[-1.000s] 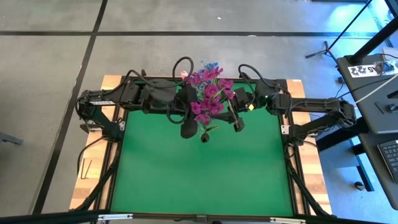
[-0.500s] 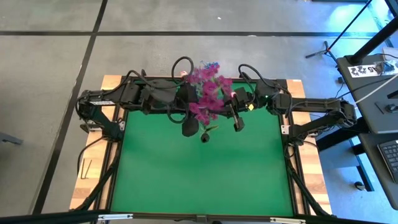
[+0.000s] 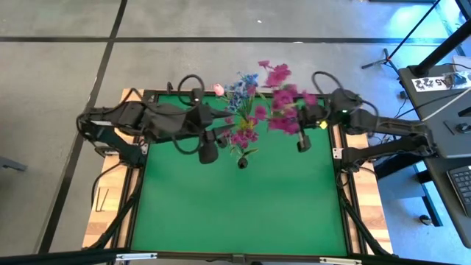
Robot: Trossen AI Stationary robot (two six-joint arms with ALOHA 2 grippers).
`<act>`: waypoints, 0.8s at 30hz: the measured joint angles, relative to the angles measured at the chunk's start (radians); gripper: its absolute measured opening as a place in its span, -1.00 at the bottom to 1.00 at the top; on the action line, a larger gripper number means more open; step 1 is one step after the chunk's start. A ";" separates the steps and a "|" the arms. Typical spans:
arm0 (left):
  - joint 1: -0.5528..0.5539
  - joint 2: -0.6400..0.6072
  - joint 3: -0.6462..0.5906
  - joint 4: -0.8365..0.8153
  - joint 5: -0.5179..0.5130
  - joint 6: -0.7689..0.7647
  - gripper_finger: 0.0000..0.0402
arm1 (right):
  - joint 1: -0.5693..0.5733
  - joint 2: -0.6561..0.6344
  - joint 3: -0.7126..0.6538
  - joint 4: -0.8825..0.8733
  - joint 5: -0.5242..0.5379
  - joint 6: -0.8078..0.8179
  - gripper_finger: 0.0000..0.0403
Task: Sort flowers into vase by color
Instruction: Put the violet flowers into the transparent vase
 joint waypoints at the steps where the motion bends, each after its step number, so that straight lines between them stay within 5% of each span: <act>1: -0.008 -0.008 0.000 -0.016 -0.017 -0.006 -0.33 | 0.000 -0.023 -0.012 0.001 0.007 -0.006 -0.96; 12: -0.101 -0.095 -0.101 -0.057 -0.187 -0.054 -0.33 | 0.000 -0.305 -0.366 0.241 0.078 0.035 -0.96; 17: -0.123 -0.168 -0.280 0.045 -0.284 -0.083 -0.33 | 0.000 -0.314 -0.528 0.437 0.119 0.065 -0.94; 24: -0.165 -0.332 -0.568 0.279 -0.270 -0.032 -0.35 | 0.000 -0.244 -0.651 0.638 0.170 0.074 -0.96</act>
